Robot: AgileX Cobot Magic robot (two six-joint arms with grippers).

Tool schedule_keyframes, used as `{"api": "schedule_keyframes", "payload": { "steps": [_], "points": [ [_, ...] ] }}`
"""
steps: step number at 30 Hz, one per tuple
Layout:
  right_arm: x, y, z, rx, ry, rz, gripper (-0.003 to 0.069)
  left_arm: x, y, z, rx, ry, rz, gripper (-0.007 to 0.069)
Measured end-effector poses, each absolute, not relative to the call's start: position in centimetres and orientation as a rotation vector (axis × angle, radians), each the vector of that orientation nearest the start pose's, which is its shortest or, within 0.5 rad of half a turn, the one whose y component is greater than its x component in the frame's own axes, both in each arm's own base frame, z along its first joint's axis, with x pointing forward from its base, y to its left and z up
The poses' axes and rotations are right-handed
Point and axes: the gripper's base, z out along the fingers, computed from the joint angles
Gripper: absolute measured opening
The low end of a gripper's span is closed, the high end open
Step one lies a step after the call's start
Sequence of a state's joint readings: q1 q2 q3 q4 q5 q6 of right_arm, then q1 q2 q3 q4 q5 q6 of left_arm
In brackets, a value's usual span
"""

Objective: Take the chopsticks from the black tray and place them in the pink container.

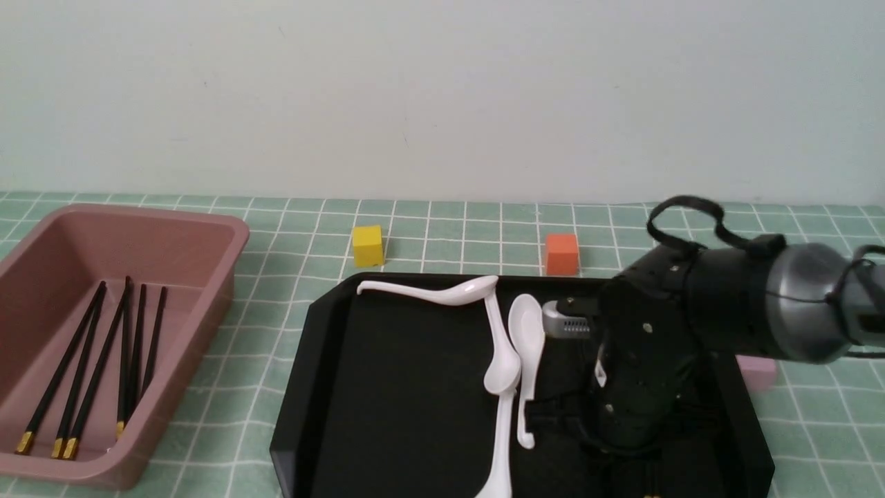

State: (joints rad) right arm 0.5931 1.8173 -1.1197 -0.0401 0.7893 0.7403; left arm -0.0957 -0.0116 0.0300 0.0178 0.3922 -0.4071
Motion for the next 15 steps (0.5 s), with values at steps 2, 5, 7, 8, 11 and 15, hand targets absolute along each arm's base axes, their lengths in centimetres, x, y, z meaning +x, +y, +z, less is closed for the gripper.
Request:
{"api": "schedule_keyframes", "payload": {
  "steps": [2, 5, 7, 8, 11, 15],
  "points": [
    [27.7, 18.3, 20.0, 0.172, 2.931, 0.158, 0.0109, 5.2, -0.4, 16.9, -0.285, 1.886, -0.324, 0.0184],
    [26.9, 17.7, 23.0, 0.165, 2.869, 0.213, 0.0109, 5.2, -0.4, 16.9, -0.285, 1.886, -0.324, 0.0186],
    [26.1, 17.3, 26.0, 0.166, 2.785, 0.314, 0.0109, 5.2, -0.4, 16.9, -0.285, 1.886, -0.324, 0.0188],
    [25.9, 17.4, 27.3, 0.154, 2.741, 0.375, 0.0109, 5.2, -0.4, 16.9, -0.285, 1.886, -0.324, 0.0189],
    [25.6, 19.2, 31.2, 0.04, 2.586, 0.594, 0.0109, 5.2, -0.4, 16.9, -0.285, 1.886, -0.324, 0.0195],
    [25.3, 24.4, 34.3, -0.186, 2.425, 0.859, 0.0109, 5.2, -0.4, 16.9, -0.285, 1.886, -0.324, 0.0198]
  ]
}}
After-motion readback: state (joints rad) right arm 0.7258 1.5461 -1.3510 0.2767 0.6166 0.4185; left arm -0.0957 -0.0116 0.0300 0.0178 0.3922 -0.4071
